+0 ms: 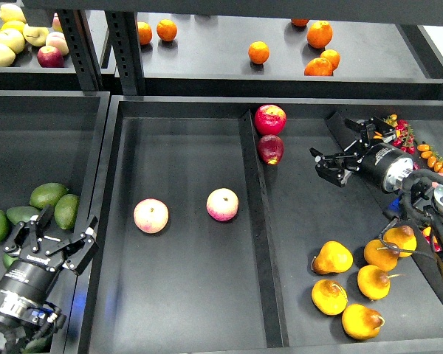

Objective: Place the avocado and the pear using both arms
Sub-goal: 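Open the right gripper and raise it away from the pears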

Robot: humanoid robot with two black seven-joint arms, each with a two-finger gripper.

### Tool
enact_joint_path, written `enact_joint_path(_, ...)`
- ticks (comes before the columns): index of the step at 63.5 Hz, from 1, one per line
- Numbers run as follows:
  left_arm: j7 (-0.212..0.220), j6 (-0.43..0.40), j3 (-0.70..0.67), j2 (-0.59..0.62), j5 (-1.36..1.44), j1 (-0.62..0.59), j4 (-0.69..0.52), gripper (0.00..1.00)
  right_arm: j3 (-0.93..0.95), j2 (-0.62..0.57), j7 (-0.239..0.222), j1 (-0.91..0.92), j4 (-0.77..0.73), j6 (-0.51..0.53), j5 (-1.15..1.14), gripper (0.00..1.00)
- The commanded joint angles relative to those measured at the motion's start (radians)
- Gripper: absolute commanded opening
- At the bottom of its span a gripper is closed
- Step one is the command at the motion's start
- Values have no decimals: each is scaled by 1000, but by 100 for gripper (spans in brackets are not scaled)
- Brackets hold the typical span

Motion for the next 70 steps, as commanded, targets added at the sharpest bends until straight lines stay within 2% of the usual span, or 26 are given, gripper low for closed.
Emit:
enact_joint_path(1, 0, 0, -37, 8, -1, -15, 42, 99, 23, 76, 0, 13, -57, 35, 0, 99)
enact_joint_path(14, 0, 0, -47, 44, -1, -31, 92, 99, 21, 156, 0, 2, -163, 207, 0, 99)
enact_joint_path(22, 0, 0, -30, 81, 0, -81, 187, 99, 20, 245, 0, -21, -229, 285, 0, 99)
enact_joint_path(23, 0, 0, -28, 87, 0, -94, 203, 99, 20, 249, 0, -26, -238, 302, 0, 99)
enact_joint_path(24, 0, 0, -28, 104, -1, -124, 227, 99, 20, 249, 0, -50, -255, 366, 0, 99)
enact_joint_path(33, 0, 0, -24, 138, -4, -187, 256, 99, 15, 249, 0, -138, -257, 509, 0, 99)
enact_joint_path(49, 0, 0, -17, 97, -11, -201, 283, 99, 20, 249, 0, -262, -271, 622, 0, 99)
enact_joint_path(57, 0, 0, -16, 58, -9, -198, 286, 99, 20, 249, 58, -291, -310, 682, 0, 99)
enact_joint_path(63, 0, 0, -14, 31, -9, -199, 293, 99, 20, 249, 64, -308, -309, 685, 6, 99)
enact_joint_path(70, 0, 0, -14, 22, -11, -209, 290, 99, 21, 249, 91, -308, -274, 676, 63, 99)
